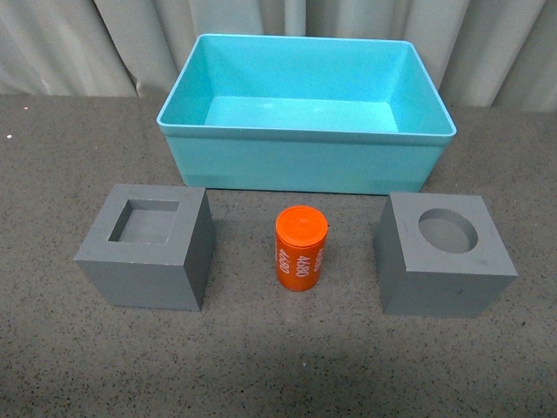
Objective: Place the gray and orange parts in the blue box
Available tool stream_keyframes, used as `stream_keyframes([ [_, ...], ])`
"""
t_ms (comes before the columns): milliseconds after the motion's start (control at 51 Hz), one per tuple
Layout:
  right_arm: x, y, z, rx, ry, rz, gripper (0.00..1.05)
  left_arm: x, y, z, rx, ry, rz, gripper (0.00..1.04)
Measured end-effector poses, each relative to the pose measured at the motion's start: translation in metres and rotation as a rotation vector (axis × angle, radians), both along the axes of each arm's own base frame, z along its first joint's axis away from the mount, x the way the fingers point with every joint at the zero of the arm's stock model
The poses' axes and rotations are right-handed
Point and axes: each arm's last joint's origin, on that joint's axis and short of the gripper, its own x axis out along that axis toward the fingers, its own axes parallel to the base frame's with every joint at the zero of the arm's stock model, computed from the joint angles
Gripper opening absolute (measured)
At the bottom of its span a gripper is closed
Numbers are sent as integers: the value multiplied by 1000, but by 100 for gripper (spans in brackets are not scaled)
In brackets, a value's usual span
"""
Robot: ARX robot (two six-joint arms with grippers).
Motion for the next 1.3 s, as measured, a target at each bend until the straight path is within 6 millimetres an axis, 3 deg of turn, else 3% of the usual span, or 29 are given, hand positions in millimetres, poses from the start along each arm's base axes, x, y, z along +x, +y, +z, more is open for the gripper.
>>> stream_keyframes([
  [1079,0,0,0,0,0,0,95,0,0,0,0,0,0,98],
  [1197,3,1,-1,-179,55,-124,95,0,0,0,0,0,1,98],
  [1295,10,6,-3,-309,150,-51,95,0,0,0,0,0,0,98],
])
